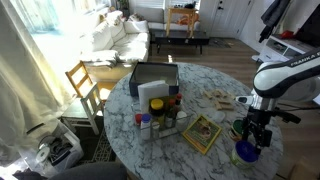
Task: Put the blue lid on top of the yellow tin on the left.
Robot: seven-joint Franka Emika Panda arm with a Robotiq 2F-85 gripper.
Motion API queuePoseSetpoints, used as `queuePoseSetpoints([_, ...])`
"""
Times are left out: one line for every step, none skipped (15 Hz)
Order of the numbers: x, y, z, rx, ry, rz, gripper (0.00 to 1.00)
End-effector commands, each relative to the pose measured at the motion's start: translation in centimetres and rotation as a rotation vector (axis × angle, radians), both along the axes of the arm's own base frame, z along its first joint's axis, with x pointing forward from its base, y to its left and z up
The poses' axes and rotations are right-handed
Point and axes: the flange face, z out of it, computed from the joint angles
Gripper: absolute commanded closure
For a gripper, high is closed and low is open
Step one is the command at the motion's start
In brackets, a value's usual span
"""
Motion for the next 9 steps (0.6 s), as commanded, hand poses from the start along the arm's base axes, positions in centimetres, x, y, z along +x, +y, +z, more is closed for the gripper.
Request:
queuePoseSetpoints([-0.40, 0.00, 0.01, -0.019, 0.018, 0.013, 0.00])
queuePoseSetpoints([-0.39, -0.11, 0.03, -0.021, 0.016, 0.014, 0.00])
queuePoseSetpoints([-0.31, -0.27, 0.08, -0.029, 0.011, 0.011, 0.00])
queuePoseSetpoints([-0.23, -0.37, 0.15, -0.029, 0.006, 0.007, 0.00])
queuePoseSetpoints([-0.18, -0.42, 0.19, -0.031, 0.004, 0.005, 0.00])
queuePoseSetpoints([-0.15, -0.45, 0.21, -0.031, 0.002, 0.002, 0.00])
queuePoseSetpoints([-0.14, -0.48, 0.22, -0.030, 0.001, 0.001, 0.00])
queuePoseSetpoints([-0.11, -0.51, 0.26, -0.032, -0.002, -0.002, 0.00])
queuePoseSetpoints([-0.01, -0.53, 0.69, -0.033, -0.015, -0.007, 0.00])
